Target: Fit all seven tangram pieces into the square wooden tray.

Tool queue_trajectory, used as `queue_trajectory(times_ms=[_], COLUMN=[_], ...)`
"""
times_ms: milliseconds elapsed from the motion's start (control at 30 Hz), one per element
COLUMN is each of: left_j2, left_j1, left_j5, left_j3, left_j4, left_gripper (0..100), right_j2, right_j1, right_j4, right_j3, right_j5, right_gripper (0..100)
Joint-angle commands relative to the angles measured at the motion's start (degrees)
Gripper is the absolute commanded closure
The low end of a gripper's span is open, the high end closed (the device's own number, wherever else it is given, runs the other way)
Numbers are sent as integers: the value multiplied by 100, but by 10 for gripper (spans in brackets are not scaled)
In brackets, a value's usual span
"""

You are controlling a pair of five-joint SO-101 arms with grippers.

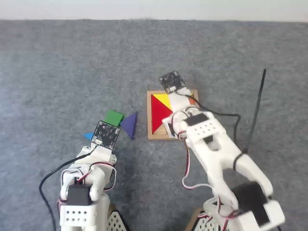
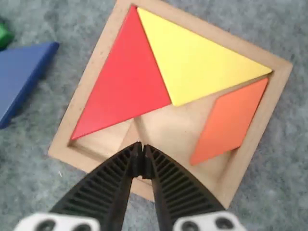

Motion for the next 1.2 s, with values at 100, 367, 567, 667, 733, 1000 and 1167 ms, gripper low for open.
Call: queue_trajectory(times_ms=[100,367,567,667,733,1000,1167], left_j2=[-132,-132,-132,-132,-132,-132,-132], left_j1=[-26,-26,-26,-26,-26,-26,-26], left_j5=[-62,-62,-62,-62,-62,-62,-62], left_j3=[-40,-40,-40,-40,-40,-40,-40], left_j4=[18,18,18,18,18,18,18], left_gripper=[984,984,984,984,984,984,984], right_j2=[-347,470,690,690,690,699,998], right_j1=[-127,-127,4,444,681,796,769], right_j4=[-400,-365,-154,-163,-171,-374,-400], right_j3=[369,-18,-325,-369,-431,-756,-932], right_j5=[185,193,202,202,202,176,167], right_gripper=[987,987,988,989,989,989,990])
